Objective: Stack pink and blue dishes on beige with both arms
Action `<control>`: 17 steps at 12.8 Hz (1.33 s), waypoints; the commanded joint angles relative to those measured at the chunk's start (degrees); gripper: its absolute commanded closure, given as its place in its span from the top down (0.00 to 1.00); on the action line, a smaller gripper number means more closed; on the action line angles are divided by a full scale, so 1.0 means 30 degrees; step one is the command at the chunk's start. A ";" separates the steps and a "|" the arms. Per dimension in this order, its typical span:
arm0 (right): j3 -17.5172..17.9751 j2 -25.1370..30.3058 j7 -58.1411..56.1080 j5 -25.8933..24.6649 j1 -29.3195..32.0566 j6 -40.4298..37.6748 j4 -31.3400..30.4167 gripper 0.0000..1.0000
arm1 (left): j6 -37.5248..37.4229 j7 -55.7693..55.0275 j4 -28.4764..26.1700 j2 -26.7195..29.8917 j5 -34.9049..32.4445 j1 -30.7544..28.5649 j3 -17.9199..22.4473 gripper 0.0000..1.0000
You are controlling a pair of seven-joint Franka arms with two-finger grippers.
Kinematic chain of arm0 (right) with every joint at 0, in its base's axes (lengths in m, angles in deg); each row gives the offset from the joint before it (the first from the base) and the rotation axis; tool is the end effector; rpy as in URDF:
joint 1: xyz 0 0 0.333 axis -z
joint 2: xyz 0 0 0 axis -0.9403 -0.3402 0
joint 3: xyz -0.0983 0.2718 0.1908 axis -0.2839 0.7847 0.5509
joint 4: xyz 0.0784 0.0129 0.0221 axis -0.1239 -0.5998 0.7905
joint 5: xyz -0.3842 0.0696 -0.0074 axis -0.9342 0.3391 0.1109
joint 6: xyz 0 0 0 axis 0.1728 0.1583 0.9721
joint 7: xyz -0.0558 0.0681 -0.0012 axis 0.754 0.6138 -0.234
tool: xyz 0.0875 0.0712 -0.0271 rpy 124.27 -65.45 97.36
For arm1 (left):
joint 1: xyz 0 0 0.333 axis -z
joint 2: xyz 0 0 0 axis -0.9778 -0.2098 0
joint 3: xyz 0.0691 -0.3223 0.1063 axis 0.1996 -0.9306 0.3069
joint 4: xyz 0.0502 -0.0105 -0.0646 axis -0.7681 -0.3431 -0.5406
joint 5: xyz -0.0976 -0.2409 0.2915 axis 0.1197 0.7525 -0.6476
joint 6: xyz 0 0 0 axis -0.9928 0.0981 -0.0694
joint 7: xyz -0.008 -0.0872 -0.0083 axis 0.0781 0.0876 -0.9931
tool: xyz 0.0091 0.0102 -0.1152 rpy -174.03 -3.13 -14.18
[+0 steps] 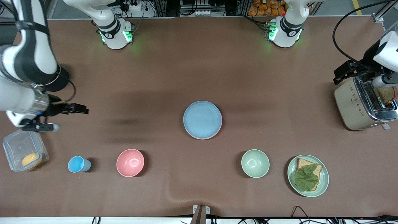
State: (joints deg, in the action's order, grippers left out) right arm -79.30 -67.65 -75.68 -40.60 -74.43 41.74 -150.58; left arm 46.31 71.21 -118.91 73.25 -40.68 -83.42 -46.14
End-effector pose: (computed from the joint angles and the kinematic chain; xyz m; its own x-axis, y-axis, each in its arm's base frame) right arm 0.6078 -0.0183 0.4926 0.9925 0.0050 -0.1218 -0.0110 -0.9915 -0.1299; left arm 0.5439 -0.0569 0.6572 0.9969 0.0737 0.0290 0.0740 -0.9972 -0.0114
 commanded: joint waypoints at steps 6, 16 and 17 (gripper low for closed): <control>0.0558 0.4129 -0.1188 -0.3280 0.0238 -0.1224 -0.0452 1.00 | -0.0805 0.0274 0.0109 0.0240 0.0385 0.0409 0.0326 1.00; 0.0382 0.4750 -0.0748 -0.3280 0.0766 -0.2778 0.0192 1.00 | -0.0717 0.0276 0.0283 -0.0081 0.0211 0.0204 0.0121 1.00; 0.0411 0.4721 -0.0748 -0.3251 0.0766 -0.2778 0.0192 1.00 | -0.0717 0.0276 0.0284 -0.0111 0.0181 0.0146 0.0121 1.00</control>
State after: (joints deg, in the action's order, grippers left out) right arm -78.99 -54.10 -78.50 -49.39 -73.17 34.28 -150.28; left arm 44.79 71.21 -118.93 73.18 -40.68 -82.79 -45.80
